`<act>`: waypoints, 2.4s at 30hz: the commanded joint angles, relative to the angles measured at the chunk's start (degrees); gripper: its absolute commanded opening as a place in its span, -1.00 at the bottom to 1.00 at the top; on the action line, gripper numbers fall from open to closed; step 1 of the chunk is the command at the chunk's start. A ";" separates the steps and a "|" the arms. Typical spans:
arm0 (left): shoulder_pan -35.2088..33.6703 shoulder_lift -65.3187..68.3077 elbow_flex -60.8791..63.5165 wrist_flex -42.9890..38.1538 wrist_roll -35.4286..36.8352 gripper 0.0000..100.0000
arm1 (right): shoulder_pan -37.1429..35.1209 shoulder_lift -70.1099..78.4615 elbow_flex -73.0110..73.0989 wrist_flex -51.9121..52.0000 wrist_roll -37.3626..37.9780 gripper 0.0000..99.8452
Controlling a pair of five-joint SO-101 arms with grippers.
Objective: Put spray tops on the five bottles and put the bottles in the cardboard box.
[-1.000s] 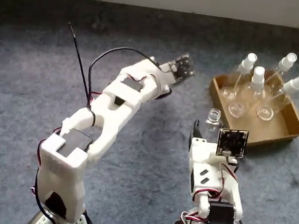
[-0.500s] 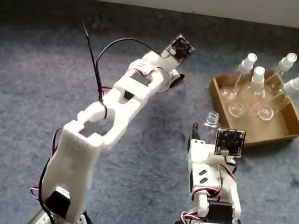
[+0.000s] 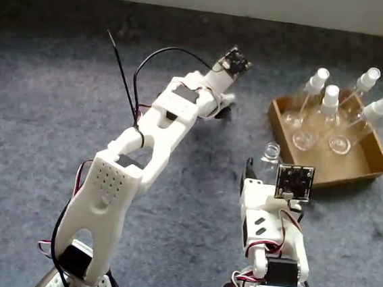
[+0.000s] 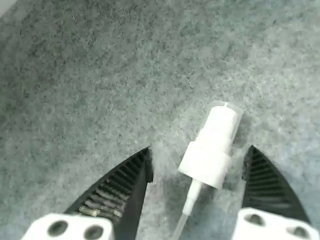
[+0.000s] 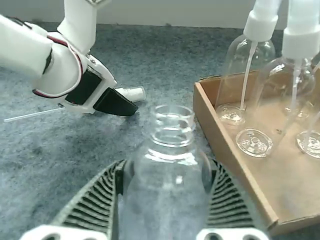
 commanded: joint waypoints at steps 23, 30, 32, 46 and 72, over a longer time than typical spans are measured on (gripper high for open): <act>-3.12 -13.67 -3.91 29.89 0.26 -0.99 | 0.40 -0.57 -0.13 -1.36 -0.18 -0.85; -5.67 -22.02 -3.82 38.42 0.18 -0.99 | -4.00 -0.57 -0.04 -1.36 -0.26 -0.85; -5.76 -23.87 -3.82 40.26 0.18 -0.99 | -7.16 -0.57 -0.04 -1.36 -0.26 -0.85; -5.23 -42.15 -3.47 45.36 3.34 -0.99 | -14.37 -0.57 2.86 -6.90 -0.18 -0.85; 2.86 -73.98 22.11 32.79 16.79 -0.99 | -17.45 -0.48 8.04 -17.45 -0.62 -0.85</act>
